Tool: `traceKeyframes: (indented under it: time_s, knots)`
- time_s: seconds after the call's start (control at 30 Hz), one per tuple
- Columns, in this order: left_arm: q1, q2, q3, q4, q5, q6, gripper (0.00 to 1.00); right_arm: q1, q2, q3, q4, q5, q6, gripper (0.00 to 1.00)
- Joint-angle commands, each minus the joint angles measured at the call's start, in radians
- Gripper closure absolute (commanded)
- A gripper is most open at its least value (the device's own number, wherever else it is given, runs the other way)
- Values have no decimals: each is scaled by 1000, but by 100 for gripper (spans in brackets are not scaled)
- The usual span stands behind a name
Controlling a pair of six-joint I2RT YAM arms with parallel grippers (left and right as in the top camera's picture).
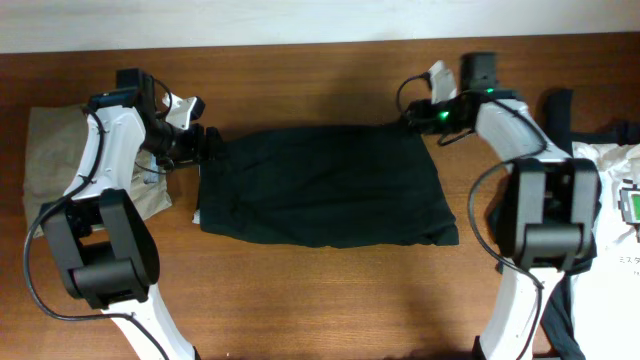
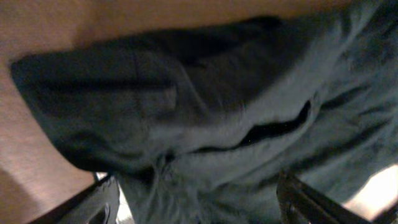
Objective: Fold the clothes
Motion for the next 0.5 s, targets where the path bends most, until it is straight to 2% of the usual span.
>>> traceKeyframes:
  time_s: [0.0,0.03,0.07,0.1,0.13,0.23,0.27,0.33,0.37,0.43,0.47]
  knots:
    - [3,50,16,33,-25,9,19,27,45,6,-3,16,28,49]
    - [3,70,16,44,-24,9,20,29,44,8,-4,16,28,62]
    - [2,84,16,52,-21,9,21,23,36,16,-22,17,28,82]
    - [0,92,16,59,-20,9,24,9,26,28,-44,17,28,93]
    - [-2,101,16,64,-20,9,28,-7,14,40,-65,17,40,96]
    - [-12,106,16,80,-21,9,48,-86,-47,68,-122,16,66,96]
    - [-12,106,16,91,-21,9,51,-110,-60,68,-138,17,66,96]
    - [-13,106,16,107,-20,9,47,-142,-64,68,-174,20,91,96]
    - [-15,106,16,111,-7,9,38,-142,-64,68,-177,20,90,96]
    - [-32,106,16,138,122,9,27,-140,-64,68,-180,27,90,96]
    - [-47,106,16,148,153,10,20,-140,-64,68,-213,98,91,54]
